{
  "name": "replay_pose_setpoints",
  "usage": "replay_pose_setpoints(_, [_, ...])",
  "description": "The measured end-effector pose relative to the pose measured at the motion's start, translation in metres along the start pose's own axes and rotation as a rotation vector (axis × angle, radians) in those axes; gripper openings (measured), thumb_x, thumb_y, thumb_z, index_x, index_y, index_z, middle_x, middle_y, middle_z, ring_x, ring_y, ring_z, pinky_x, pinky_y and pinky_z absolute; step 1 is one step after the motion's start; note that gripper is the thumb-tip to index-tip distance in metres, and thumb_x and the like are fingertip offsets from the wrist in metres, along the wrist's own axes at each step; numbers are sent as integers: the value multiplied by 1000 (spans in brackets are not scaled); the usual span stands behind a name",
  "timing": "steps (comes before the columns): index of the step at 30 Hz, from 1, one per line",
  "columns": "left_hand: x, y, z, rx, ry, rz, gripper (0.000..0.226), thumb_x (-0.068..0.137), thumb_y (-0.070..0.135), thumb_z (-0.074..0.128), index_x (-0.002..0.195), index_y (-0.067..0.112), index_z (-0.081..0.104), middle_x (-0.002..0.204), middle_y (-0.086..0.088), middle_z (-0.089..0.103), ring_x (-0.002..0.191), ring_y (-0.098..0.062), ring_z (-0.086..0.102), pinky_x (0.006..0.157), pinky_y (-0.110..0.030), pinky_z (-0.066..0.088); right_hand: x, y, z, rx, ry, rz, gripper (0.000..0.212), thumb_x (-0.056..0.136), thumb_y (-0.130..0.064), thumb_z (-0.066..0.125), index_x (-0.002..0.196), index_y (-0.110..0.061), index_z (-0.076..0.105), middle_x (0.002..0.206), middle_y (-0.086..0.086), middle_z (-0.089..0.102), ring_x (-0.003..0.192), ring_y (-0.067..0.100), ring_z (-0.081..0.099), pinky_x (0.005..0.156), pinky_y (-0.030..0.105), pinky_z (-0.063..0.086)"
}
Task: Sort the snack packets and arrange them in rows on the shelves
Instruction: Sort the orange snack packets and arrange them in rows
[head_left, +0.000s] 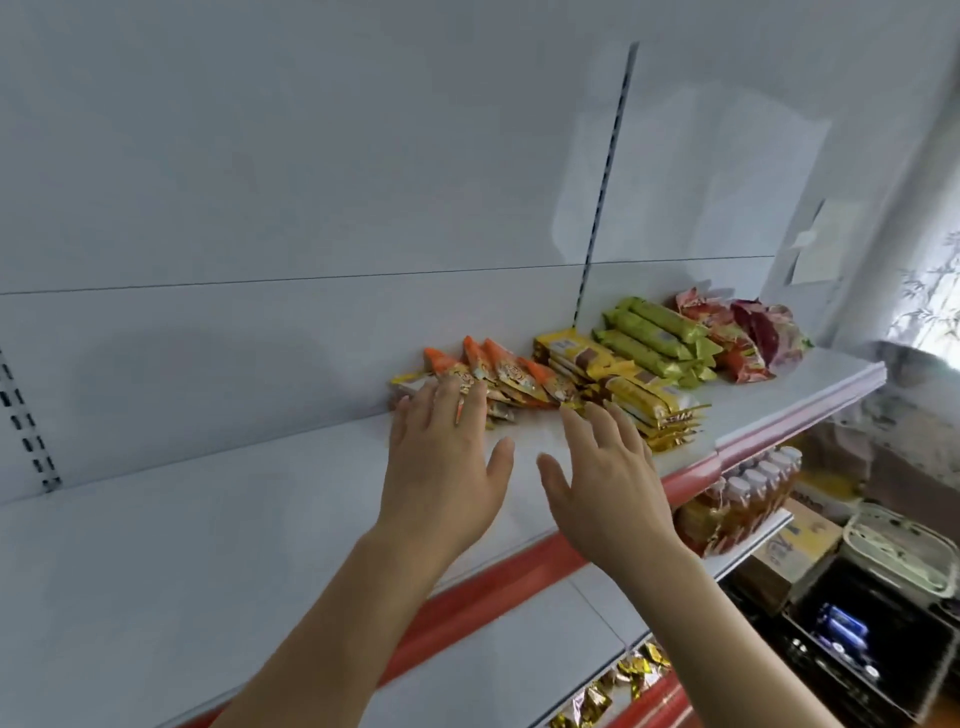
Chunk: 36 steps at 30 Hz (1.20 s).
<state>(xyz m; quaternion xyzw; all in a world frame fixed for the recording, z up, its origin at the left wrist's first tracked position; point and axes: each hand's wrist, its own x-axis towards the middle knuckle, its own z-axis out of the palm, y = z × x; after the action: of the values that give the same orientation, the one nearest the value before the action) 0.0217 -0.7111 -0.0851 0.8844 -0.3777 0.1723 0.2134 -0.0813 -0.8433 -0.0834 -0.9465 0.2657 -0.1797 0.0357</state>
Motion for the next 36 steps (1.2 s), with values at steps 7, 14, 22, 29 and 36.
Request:
replay_pose_setpoints(7, [50,4,45,67,-18,-41,74,96,55,28,149,8,49,150,-16,53,144,-39,42,117,-57,36,86,35,33,-56,-25,-55,64,102,-35,46,157,-17,17,164,7,22,154,33,4,125,46,14])
replay_pose_setpoints(14, [81,15,64,62,19,-166,69,93,53,31,140,10,58,133,-10,64,130,-35,54,107,-54,45,156,52,47,-228,-57,-196,38,96,-17,46,133,-13,52,128,9,65,139,33,40,124,46,14])
replay_pose_setpoints(22, [102,52,57,-445,133,-385,38,104,51,50,126,25,65,111,10,72,105,-7,66,93,-27,52,146,61,49,253,558,-458,16,92,-8,63,103,-13,74,96,0,77,100,20,72,111,50,40])
replay_pose_setpoints(29, [112,35,54,-938,376,-831,31,78,41,63,99,18,69,95,-4,77,93,-26,73,91,-56,58,128,45,62,611,327,-878,38,96,-23,58,131,-7,64,139,3,61,135,19,52,112,34,41])
replay_pose_setpoints(36, [98,12,35,-910,389,-850,6,98,18,60,103,20,62,97,-2,74,89,-21,74,84,-47,61,181,44,66,85,-157,-415,63,97,-24,48,154,-15,26,157,5,35,145,29,29,118,41,32])
